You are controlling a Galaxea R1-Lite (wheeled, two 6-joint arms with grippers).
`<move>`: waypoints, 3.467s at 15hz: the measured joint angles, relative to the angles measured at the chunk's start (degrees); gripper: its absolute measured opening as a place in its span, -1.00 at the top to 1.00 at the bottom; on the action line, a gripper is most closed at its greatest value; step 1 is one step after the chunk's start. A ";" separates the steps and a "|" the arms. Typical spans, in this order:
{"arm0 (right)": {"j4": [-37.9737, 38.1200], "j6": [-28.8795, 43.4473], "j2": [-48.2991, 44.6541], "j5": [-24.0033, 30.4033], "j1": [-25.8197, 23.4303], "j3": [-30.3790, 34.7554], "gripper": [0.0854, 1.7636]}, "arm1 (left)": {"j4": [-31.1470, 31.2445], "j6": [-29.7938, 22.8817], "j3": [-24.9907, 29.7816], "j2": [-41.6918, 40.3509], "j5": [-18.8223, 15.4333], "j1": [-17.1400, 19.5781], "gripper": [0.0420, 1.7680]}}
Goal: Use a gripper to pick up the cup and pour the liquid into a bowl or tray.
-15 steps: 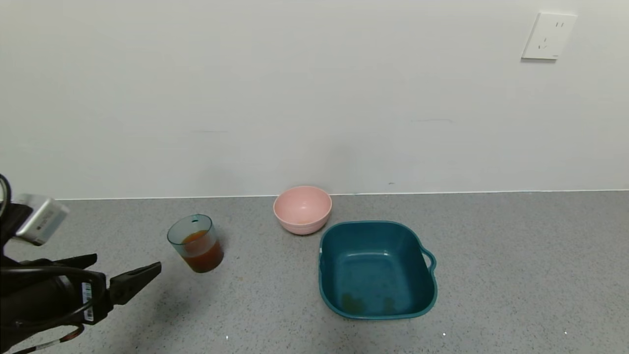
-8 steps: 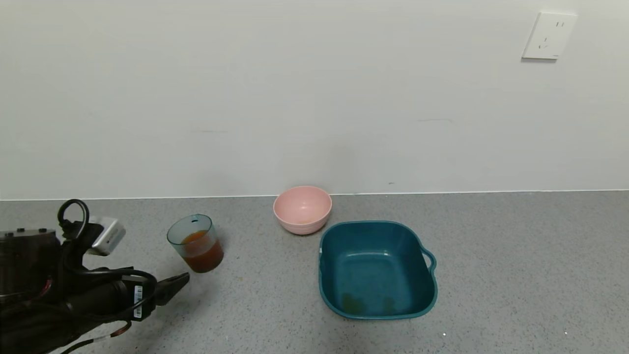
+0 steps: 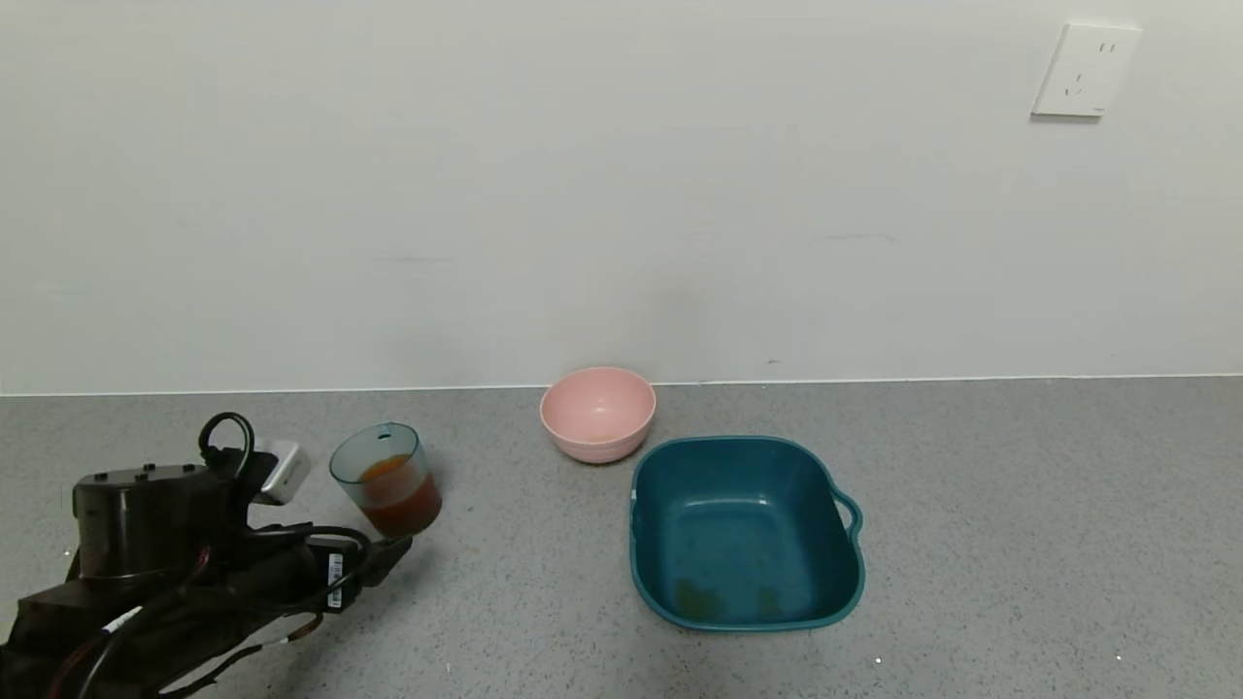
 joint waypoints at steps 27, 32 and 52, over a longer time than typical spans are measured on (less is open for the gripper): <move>-0.02 0.05 0.00 0.00 0.00 0.00 -0.94 | -41.59 -2.12 0.44 26.90 1.60 -0.20 -0.94; 0.00 0.02 0.00 0.00 0.00 0.00 -0.94 | -41.59 -2.05 -1.79 28.67 1.89 -0.27 -0.94; 0.00 0.00 0.00 0.00 0.00 0.00 -0.94 | -41.62 -2.12 -3.04 29.55 1.82 -0.50 -0.44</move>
